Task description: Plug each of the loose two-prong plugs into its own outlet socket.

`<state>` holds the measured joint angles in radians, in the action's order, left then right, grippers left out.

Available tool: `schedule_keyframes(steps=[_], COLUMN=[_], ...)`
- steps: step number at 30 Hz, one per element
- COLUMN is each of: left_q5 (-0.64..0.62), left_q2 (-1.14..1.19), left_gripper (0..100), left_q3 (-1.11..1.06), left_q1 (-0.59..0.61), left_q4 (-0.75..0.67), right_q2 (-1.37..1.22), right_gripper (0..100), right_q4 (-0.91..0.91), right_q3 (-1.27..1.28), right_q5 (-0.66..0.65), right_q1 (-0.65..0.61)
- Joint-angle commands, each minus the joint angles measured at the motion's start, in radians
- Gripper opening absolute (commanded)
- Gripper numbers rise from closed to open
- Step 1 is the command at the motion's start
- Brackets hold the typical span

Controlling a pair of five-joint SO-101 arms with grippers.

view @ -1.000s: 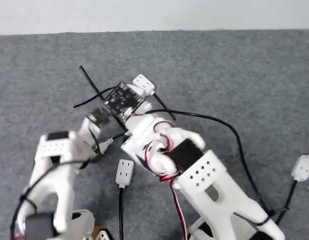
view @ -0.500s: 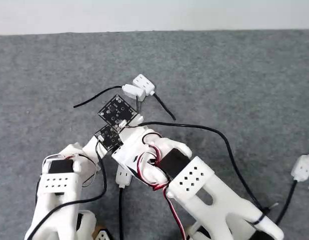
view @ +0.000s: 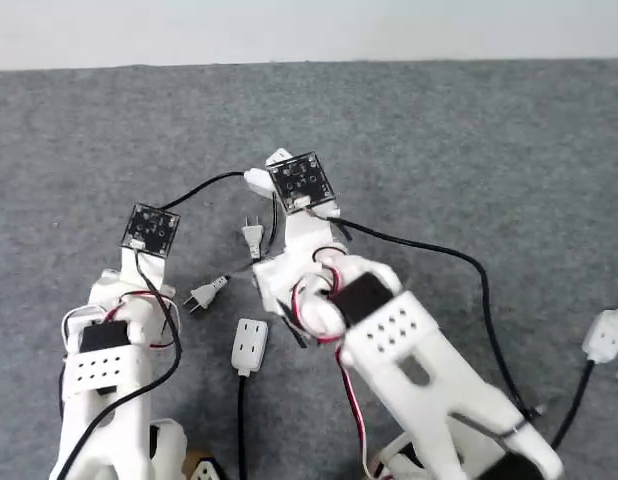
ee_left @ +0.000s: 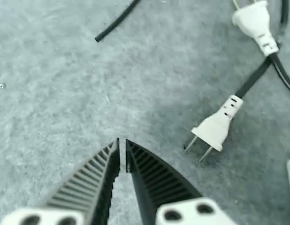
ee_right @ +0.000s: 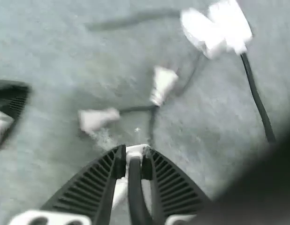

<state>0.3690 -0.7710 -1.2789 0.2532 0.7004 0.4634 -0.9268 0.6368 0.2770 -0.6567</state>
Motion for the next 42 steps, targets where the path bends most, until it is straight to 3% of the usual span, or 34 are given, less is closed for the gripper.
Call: schedule_keyframes(steps=[1, 4, 11, 17, 22, 28, 37, 42], left_q5=[0.003, 0.006, 0.006, 0.008, 0.064, 0.075, 0.075, 0.075], left_q2=[-0.02, -0.02, -0.021, -0.021, -0.02, -0.021, -0.021, -0.021], left_gripper=[1, 1, 1, 2, 2, 2, 2, 2], left_q3=[0.004, 0.004, 0.002, 0.002, 0.001, 0.001, 0.001, 0.001], left_q1=[0.009, 0.009, 0.009, 0.009, 0.008, 0.006, 0.008, 0.009], left_q4=[-0.031, -0.031, -0.031, -0.029, -0.014, 0.005, 0.005, 0.005], right_q2=[-0.142, -0.325, -0.676, -0.849, -0.889, -0.891, -0.892, -0.892], right_gripper=[0.8, 0.8, 0.9, 0.9, 1.5, 13.6, 13.6, 11.5], right_q4=[-0.133, -0.305, -0.547, -0.547, -0.539, -0.51, -0.506, -0.401], right_q3=[-0.146, -0.322, -0.641, -0.73, -0.809, -0.816, -0.799, -0.715], right_q5=[0.015, 0.015, 0.02, 0.002, -0.118, -0.126, -0.166, -0.163], right_q1=[0.139, 0.255, 0.363, 0.447, 0.453, 0.452, 0.455, 0.447])
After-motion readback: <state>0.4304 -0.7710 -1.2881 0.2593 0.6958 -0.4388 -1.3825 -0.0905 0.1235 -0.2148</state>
